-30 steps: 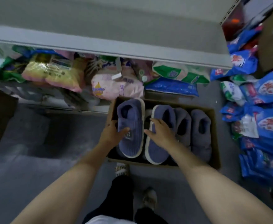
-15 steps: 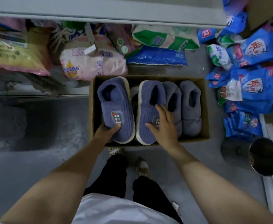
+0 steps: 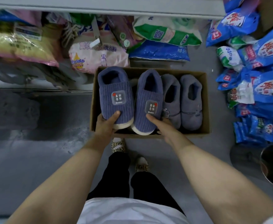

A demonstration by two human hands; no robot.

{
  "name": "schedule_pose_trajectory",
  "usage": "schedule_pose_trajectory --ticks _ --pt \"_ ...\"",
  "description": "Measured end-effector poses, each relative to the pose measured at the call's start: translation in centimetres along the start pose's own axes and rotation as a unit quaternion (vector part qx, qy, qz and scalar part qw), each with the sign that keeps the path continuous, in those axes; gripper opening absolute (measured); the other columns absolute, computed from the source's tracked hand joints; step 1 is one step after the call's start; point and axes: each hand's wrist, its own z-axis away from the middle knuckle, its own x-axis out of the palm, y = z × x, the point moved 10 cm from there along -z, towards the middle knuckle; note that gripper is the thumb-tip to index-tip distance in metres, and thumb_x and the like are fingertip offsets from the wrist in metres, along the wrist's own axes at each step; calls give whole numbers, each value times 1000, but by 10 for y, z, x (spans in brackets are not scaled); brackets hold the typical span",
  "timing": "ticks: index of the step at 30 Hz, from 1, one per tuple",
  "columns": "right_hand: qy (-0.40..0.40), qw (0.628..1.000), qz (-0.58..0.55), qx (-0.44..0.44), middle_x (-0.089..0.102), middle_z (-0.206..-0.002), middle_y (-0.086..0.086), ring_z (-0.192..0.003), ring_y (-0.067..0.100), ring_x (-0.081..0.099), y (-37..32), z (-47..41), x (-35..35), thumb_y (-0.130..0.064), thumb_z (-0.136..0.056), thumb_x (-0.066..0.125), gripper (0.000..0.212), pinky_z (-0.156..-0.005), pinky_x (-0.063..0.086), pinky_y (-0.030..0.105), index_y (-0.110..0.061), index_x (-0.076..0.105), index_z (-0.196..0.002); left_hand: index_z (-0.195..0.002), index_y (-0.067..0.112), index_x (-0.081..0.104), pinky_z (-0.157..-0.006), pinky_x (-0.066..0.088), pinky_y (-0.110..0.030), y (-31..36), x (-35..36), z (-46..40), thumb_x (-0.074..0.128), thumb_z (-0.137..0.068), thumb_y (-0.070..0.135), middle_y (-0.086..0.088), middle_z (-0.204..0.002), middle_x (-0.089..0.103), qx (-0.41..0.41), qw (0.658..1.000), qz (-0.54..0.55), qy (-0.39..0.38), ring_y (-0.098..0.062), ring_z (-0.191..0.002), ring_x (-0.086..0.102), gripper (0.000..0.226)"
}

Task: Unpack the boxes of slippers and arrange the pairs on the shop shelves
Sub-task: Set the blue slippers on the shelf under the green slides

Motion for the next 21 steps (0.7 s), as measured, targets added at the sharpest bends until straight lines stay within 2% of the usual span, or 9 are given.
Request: schedule_pose_trajectory --ticks 2,4,6,8,10,12,15,18,21 --pt "-14 999 -31 -8 68 -106 -14 -93 3 62 -4 4 -3 -36 -86 77 31 -80 47 25 -28 61 -111 -138 21 48 -79 61 -42 9 1 10 78 -84 15 -4 -128 65 51 999 1 -4 -22 -111 68 62" --pt "-3 997 -77 -29 74 -112 -3 -101 15 70 -8 8 -6 -27 -85 79 25 -78 55 28 -24 67 -106 -136 29 46 -80 61 -44 19 3 26 72 -88 3 2 -125 65 106 994 -1 -17 -19 -110 69 60" --pt "1 993 -100 -66 73 -118 2 -109 21 70 -17 18 -2 -24 -79 85 45 -80 60 37 -20 64 -119 -138 34 44 -84 59 -53 20 5 38 71 -88 2 0 -130 64 133 990 6 -37 -25 -115 66 66" --pt "9 991 -80 -104 66 -130 -4 -117 19 66 -27 28 1 -32 -67 92 85 -87 60 44 -24 49 -139 -142 35 43 -89 53 -64 18 -1 51 77 -83 9 -3 -134 63 133 990 28 -24 -31 -118 64 73" --pt "0 988 -43 -146 59 -140 -9 -124 14 60 -43 43 9 -37 -65 92 100 -98 55 48 -33 38 -149 -143 33 43 -88 53 -66 19 -12 66 80 -77 13 -3 -133 63 132 990 49 7 -31 -117 65 78" --pt "-19 984 -33 -177 54 -146 -12 -130 11 55 -56 59 20 -32 -74 89 95 -105 50 48 -37 34 -152 -143 33 44 -86 55 -64 25 -25 82 82 -75 12 -1 -132 63 143 989 43 22 -29 -115 65 80" --pt "-28 977 -25 -208 52 -147 -12 -126 8 54 -71 82 40 -20 -85 81 85 -106 49 42 -35 33 -153 -142 41 44 -85 57 -59 34 -54 100 84 -69 23 4 -132 62 146 987 48 33 -26 -114 66 86" --pt "-33 972 -9 -232 52 -141 -11 -119 5 52 -87 106 74 -19 -86 79 84 -99 47 33 -32 33 -155 -145 43 41 -87 57 -58 52 -95 118 88 -64 32 5 -133 61 164 983 61 57 -24 -115 65 95" --pt "-60 968 -6 -242 52 -146 -9 -125 9 53 -101 124 130 -22 -83 82 87 -103 48 37 -32 34 -154 -149 38 36 -89 56 -58 73 -146 134 88 -64 31 2 -135 59 186 975 90 78 -24 -116 64 100"
